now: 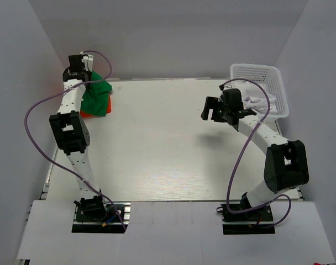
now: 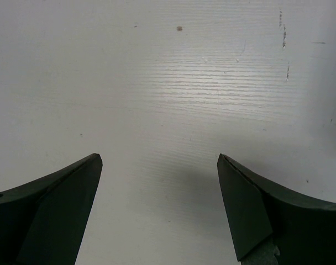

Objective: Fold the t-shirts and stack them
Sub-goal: Put the neatly folded tshirt into the corner of the board with the left arm

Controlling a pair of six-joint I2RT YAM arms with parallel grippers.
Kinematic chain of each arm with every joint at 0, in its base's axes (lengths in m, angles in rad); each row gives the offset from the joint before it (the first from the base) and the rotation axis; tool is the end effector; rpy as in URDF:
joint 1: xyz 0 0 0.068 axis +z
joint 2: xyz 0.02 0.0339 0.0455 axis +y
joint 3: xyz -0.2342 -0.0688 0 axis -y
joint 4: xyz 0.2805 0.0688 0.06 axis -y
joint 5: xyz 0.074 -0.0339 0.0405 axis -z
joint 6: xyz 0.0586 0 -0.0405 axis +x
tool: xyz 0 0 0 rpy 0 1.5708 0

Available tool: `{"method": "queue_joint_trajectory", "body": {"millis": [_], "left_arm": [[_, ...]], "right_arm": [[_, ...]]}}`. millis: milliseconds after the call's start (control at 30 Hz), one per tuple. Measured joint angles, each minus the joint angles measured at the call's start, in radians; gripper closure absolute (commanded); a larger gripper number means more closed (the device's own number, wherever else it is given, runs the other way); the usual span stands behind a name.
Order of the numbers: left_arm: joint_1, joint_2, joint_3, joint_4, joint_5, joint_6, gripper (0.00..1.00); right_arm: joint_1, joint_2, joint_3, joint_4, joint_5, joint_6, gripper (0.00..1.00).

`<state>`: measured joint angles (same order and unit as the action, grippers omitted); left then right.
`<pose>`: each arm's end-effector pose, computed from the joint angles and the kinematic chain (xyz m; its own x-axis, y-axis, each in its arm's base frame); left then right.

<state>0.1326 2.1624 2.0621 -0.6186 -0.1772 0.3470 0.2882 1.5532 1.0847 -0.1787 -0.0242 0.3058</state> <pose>0.5287 0.0809 0.2528 -0.7028 0.2440 -0.6682 -0.0240 0.9307 0.3651 0.3822 0.1148 0.1946 -0.6424 0.1235 -0.7564 -0.1146 0.9604 0.2541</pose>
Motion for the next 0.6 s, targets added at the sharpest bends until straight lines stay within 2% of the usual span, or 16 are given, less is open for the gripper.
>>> {"method": "queue_joint_trajectory", "body": {"millis": [300,333,400,433,600], "left_arm": [[0.102,0.174,0.048,0.047,0.01,-0.085,1.0],[0.109,0.187,0.062,0.049,0.009,-0.095,0.82],[0.122,0.205,0.081,0.049,0.007,-0.113,0.6],[0.127,0.209,0.087,0.052,0.0,-0.124,0.38],[0.134,0.223,0.123,0.047,-0.05,-0.184,0.09]], "right_arm": [[0.0,0.048,0.057,-0.006,0.003,0.001,0.09],[0.0,0.053,0.062,-0.007,0.003,0.001,0.09],[0.0,0.061,0.071,-0.007,0.003,0.001,0.09],[0.0,0.064,0.074,-0.007,0.003,0.001,0.09],[0.001,0.076,0.087,-0.008,-0.001,0.001,0.09]]}}
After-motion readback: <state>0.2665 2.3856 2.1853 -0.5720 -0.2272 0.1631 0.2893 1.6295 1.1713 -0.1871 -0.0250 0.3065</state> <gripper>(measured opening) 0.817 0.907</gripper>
